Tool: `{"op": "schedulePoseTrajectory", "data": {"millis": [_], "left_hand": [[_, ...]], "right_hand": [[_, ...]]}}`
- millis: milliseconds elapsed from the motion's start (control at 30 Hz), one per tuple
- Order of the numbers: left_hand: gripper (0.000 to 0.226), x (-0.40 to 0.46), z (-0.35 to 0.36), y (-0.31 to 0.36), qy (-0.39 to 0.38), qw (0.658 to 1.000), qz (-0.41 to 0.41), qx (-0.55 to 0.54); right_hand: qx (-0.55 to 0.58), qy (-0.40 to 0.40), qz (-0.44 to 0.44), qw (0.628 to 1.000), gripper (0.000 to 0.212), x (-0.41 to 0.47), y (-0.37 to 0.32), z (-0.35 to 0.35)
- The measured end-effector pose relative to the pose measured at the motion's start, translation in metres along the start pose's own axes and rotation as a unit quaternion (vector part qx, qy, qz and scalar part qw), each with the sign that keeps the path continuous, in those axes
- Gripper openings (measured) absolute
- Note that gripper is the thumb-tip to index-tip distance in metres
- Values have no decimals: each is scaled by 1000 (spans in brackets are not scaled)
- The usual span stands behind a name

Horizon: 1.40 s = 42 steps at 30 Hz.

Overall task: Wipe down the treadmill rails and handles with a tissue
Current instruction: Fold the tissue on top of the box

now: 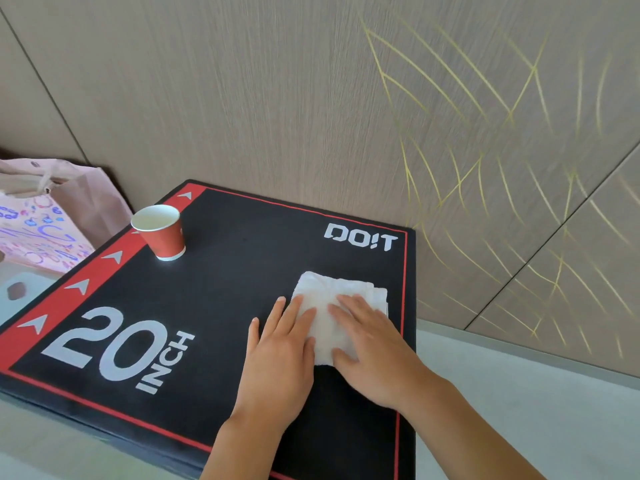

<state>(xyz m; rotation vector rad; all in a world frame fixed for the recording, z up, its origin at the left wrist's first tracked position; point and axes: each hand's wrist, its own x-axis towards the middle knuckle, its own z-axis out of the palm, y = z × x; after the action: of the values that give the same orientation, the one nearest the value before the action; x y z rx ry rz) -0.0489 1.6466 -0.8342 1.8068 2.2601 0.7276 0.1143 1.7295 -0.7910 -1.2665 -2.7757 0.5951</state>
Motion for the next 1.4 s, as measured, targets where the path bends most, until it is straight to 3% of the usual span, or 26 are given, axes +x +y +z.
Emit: {"op": "schedulePoseTrajectory", "data": {"millis": [100,167,433,667,833,933,1200,1400], "left_hand": [[37,-3,0,7,90,995,45,-1],[35,-6,5,8,110,992,64,-2],[38,-8,18,-4,65,997,42,16],[39,-3,12,2,77,994,75,14],[43,-8,16,-1,55,995,80,25],[42,-7,17,-3,61,995,79,8],[37,3,26,7,75,996,53,-8],[36,5,25,7,92,994,44,-42]], "right_hand": [[12,30,-18,999,56,2,-7,3],[45,24,-18,999,52,4,-7,5],[6,19,-29,999,54,13,1,13],[-6,67,12,998,56,31,22,15],[-14,57,25,998,51,31,12,4],[-40,47,32,998,45,20,-4,-1],[-38,38,37,998,68,19,15,2],[-9,41,36,998,61,11,15,2]]}}
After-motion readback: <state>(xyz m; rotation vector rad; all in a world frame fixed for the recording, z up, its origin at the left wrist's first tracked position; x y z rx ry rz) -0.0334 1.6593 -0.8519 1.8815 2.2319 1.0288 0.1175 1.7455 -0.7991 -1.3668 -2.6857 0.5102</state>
